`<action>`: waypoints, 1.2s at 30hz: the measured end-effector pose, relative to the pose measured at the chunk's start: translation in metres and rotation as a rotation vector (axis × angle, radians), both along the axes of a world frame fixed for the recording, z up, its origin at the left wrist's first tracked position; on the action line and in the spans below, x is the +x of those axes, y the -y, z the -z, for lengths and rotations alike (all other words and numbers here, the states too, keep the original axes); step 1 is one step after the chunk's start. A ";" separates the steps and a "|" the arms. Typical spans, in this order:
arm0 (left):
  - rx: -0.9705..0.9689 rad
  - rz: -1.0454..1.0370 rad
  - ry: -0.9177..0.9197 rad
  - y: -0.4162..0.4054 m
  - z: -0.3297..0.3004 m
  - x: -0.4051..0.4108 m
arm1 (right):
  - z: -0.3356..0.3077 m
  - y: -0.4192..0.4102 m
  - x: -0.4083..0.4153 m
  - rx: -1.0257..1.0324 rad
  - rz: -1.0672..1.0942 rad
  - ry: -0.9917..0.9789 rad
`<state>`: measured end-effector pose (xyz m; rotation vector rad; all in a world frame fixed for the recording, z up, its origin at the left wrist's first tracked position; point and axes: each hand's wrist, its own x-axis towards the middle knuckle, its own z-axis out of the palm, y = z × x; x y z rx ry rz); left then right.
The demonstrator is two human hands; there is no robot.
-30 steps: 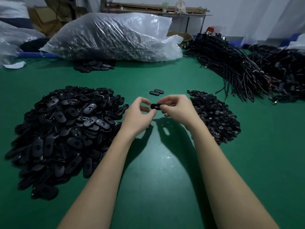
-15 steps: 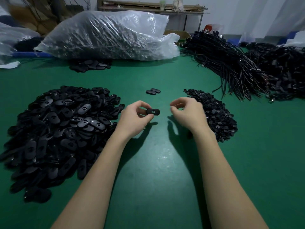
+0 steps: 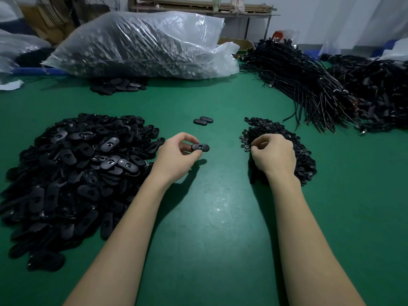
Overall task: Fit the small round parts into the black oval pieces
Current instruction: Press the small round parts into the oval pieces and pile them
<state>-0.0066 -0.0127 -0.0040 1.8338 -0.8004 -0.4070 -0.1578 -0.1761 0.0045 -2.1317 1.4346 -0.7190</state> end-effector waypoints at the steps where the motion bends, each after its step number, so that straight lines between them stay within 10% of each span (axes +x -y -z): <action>1: -0.008 0.007 -0.003 0.000 0.000 0.000 | 0.000 -0.001 0.000 -0.007 -0.002 0.016; 18: -0.042 -0.006 -0.094 -0.001 -0.005 -0.003 | -0.004 -0.010 0.011 0.023 -0.176 0.380; 24: -0.053 -0.035 -0.108 0.002 -0.004 -0.003 | -0.011 -0.023 0.019 0.419 -0.421 0.483; 36: -0.112 0.041 -0.165 0.005 -0.001 -0.005 | -0.007 -0.031 0.026 0.588 -0.516 0.447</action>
